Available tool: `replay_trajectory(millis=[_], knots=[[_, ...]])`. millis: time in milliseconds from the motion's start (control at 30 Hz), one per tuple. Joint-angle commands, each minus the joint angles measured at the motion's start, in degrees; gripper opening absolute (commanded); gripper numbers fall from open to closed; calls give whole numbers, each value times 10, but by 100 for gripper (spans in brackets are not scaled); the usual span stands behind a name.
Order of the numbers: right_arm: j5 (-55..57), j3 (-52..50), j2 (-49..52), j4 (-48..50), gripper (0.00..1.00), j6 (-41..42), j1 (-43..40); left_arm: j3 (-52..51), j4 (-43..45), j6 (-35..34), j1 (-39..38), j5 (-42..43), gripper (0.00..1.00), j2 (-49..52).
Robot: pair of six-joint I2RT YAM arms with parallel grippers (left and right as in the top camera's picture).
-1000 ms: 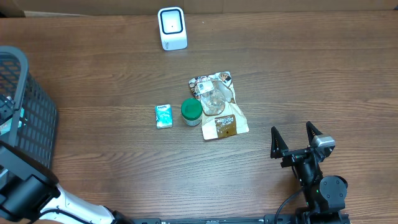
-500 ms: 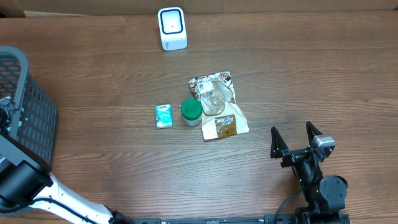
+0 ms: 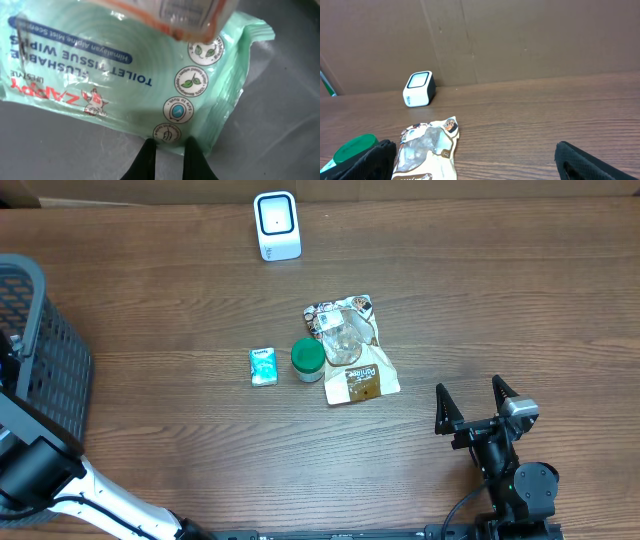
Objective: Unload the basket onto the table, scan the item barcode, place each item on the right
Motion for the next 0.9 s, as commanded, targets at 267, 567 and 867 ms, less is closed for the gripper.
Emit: replay_trajectory(millis=[267, 567, 867], knots=[[1, -6, -5, 3, 100, 1, 1, 18, 58, 4, -1, 10, 68, 2], [1, -6, -5, 3, 100, 1, 1, 18, 66, 21, -1, 9, 69, 40], [1, -6, -5, 3, 100, 1, 1, 18, 44, 23, -1, 1, 4, 82]])
